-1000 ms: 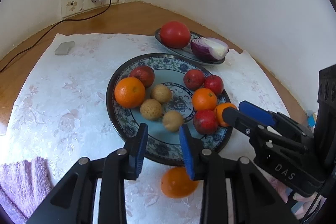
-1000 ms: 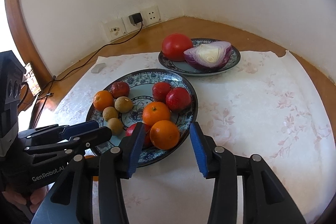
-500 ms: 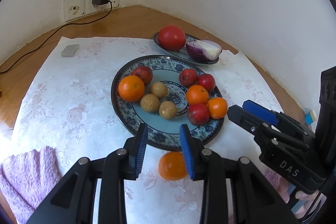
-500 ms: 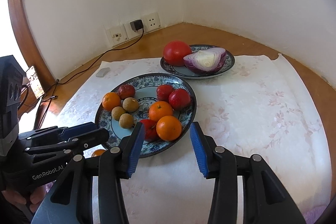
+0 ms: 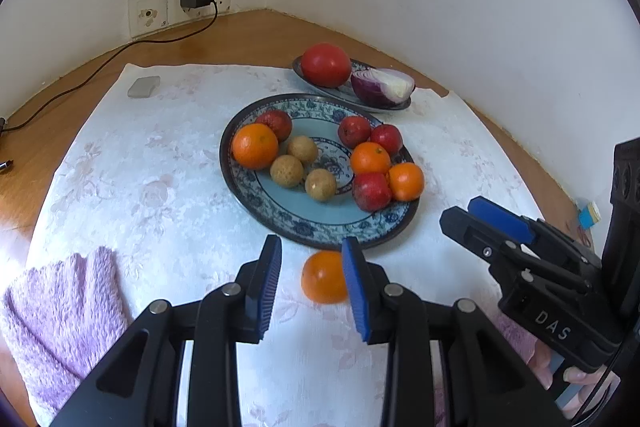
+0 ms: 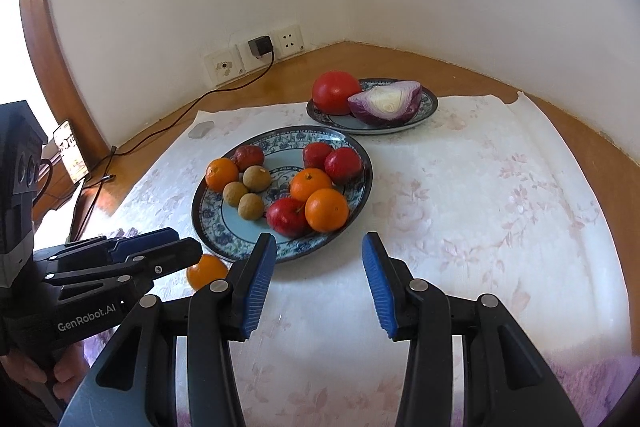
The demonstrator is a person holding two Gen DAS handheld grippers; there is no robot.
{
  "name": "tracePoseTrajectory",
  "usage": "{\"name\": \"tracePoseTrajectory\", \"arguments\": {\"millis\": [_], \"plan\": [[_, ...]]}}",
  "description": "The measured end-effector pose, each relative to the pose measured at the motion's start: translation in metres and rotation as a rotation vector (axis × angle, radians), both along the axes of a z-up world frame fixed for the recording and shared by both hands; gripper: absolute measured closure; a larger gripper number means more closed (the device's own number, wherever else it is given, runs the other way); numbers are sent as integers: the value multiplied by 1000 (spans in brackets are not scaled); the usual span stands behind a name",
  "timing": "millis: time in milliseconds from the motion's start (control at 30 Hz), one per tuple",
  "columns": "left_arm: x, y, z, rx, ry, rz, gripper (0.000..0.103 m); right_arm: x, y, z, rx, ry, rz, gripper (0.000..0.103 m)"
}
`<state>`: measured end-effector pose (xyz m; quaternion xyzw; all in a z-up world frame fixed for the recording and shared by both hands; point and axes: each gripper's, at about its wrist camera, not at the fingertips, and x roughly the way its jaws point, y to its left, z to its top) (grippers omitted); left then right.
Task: Organize fruits
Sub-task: 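Move the left tool to the last orange on the cloth and grasp it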
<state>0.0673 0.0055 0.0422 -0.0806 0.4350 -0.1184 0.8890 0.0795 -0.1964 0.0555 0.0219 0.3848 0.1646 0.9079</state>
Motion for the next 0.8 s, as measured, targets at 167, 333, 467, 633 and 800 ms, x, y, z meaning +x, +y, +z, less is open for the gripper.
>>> {"name": "tracePoseTrajectory", "arguments": {"millis": [167, 333, 467, 633, 800], "plan": [[-10, 1, -3, -2, 6, 0, 70, -9, 0, -2, -1, 5, -3, 57], [-14, -1, -7, 0, 21, -7, 70, -16, -2, -6, -1, 14, -3, 57], [-16, -7, -11, 4, 34, -19, 70, -19, -4, -10, 2, 23, -4, 57], [-14, -14, -16, 3, 45, -26, 70, -22, -9, -13, 11, 32, -12, 57], [-12, -22, -18, 21, 42, -28, 68, -24, -15, -16, 24, 41, -20, 57]]}}
